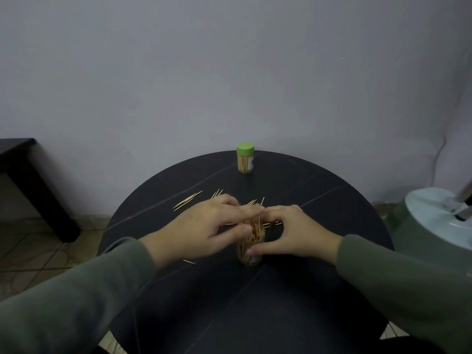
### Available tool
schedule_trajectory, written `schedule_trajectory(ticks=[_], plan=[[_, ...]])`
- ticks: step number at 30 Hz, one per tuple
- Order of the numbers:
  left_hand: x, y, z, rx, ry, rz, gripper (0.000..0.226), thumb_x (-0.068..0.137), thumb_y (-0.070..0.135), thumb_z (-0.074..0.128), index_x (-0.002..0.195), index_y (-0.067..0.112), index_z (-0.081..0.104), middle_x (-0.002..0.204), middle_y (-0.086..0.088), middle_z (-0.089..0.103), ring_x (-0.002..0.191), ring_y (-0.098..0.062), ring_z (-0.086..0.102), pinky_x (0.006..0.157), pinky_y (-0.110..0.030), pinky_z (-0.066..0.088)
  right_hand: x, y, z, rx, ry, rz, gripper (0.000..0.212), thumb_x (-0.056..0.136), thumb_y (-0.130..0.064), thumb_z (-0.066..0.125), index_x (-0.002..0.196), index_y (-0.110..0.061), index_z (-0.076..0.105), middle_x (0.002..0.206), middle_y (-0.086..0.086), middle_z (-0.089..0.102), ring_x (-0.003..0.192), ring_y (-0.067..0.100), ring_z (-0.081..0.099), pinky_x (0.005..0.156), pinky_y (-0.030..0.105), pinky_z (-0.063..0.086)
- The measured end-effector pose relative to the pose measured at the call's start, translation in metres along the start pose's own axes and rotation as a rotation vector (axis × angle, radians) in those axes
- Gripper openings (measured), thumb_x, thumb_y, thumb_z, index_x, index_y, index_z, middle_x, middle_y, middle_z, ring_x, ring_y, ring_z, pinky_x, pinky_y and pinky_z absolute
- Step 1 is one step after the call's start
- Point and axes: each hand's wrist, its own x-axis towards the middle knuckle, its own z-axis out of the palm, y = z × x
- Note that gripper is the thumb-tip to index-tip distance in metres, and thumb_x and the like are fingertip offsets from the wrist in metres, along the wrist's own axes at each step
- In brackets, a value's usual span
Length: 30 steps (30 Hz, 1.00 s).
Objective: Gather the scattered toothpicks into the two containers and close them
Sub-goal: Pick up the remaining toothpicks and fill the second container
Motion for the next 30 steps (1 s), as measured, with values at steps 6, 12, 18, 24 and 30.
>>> schedule_trajectory(ticks=[6,12,18,24,30], plan=[[-0.007,-0.001,0.009,0.192,-0.053,0.14,0.055,0.099,0.051,0.042,0.148,0.027,0.038,0.139,0.013,0.054,0.137,-0.014,0.041,0.106,-0.04,0.043,0.002,0.004,0.001,-0.004,0.021,-0.002,0.058,0.062,-0.07,0.067,0.106,-0.033,0.071,0.099,-0.019,0.066,0.1,-0.001,0.058,0.101,0.047,0.041],[-0.009,-0.006,0.002,0.256,0.112,0.191,0.046,0.098,0.043,0.049,0.137,0.021,0.054,0.139,0.006,0.056,0.121,-0.019,0.054,0.093,-0.041,0.05,0.003,0.004,0.001,0.014,-0.018,0.031,0.068,0.057,-0.078,0.067,0.116,-0.043,0.065,0.113,-0.027,0.062,0.116,-0.002,0.051,0.108,0.045,0.036],[-0.011,-0.005,0.011,0.238,-0.057,0.147,0.058,0.098,0.056,0.04,0.146,0.024,0.042,0.148,0.012,0.044,0.135,-0.014,0.042,0.106,-0.042,0.042,0.002,0.002,-0.001,0.009,-0.013,0.014,0.054,0.066,-0.063,0.073,0.112,-0.034,0.07,0.103,-0.017,0.066,0.102,-0.001,0.058,0.095,0.035,0.048],[-0.007,-0.001,0.007,0.294,0.049,0.192,0.046,0.102,0.039,0.035,0.142,0.019,0.049,0.138,0.008,0.056,0.126,-0.019,0.051,0.099,-0.036,0.047,0.001,0.003,0.001,0.05,0.001,-0.004,0.051,0.064,-0.062,0.076,0.107,-0.034,0.072,0.102,-0.017,0.067,0.102,-0.002,0.059,0.094,0.035,0.048],[-0.009,-0.009,-0.001,0.355,-0.101,0.189,0.047,0.103,0.04,0.027,0.138,0.023,0.053,0.143,0.01,0.05,0.137,-0.019,0.042,0.098,-0.038,0.046,0.003,0.003,0.0,0.006,-0.017,0.025,0.068,0.06,-0.073,0.07,0.117,-0.036,0.068,0.106,-0.021,0.065,0.104,-0.002,0.057,0.096,0.037,0.048]])
